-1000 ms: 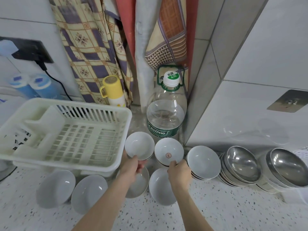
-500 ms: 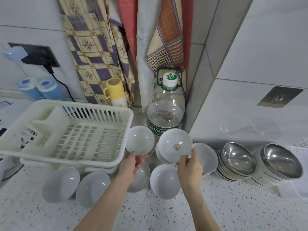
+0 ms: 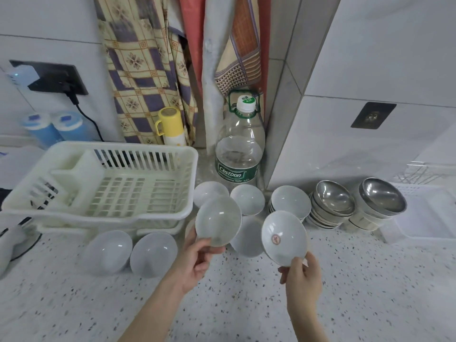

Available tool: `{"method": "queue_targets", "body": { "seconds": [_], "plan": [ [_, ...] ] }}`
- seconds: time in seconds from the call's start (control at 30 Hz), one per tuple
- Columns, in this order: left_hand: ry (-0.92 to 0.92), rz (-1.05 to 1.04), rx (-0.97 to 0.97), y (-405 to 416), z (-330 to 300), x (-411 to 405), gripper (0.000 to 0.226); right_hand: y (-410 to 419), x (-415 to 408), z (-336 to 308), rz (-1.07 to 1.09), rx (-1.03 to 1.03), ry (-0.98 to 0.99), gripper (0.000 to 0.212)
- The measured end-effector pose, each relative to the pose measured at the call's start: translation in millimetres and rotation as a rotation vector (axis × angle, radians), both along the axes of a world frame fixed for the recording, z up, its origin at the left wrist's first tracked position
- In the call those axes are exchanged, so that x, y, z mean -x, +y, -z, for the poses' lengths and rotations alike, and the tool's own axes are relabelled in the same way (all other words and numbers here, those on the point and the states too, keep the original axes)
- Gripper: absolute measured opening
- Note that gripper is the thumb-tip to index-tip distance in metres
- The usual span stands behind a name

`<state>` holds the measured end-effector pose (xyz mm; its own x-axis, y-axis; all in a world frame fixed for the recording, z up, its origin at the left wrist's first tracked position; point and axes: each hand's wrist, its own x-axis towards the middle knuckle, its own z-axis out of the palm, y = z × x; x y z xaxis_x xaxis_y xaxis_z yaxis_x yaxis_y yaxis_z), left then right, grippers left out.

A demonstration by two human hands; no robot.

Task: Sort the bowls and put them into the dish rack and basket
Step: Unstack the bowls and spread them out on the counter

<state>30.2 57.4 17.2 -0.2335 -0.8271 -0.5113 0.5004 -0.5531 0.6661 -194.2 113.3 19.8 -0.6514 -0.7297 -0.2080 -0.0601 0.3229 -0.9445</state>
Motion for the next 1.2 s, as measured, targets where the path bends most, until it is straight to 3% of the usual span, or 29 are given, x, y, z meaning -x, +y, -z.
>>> {"method": "queue_targets", "body": {
  "seconds": [0.13,0.37,0.7,1.2],
  "plan": [
    [-0.053,0.002,-0.004,57,11,-23,0.053,39,-10,14,0.011,-0.085,-0.006,0.028],
    [-0.185,0.013,-0.024,114,33,-53,0.059,83,-39,35,-0.031,-0.22,0.009,0.029],
    [-0.348,0.038,-0.056,110,59,-56,0.063,84,-47,43,-0.164,-0.282,0.031,0.039],
    [-0.345,0.063,-0.062,108,64,-49,0.054,77,-54,49,-0.248,-0.314,0.053,0.039]
  ]
}}
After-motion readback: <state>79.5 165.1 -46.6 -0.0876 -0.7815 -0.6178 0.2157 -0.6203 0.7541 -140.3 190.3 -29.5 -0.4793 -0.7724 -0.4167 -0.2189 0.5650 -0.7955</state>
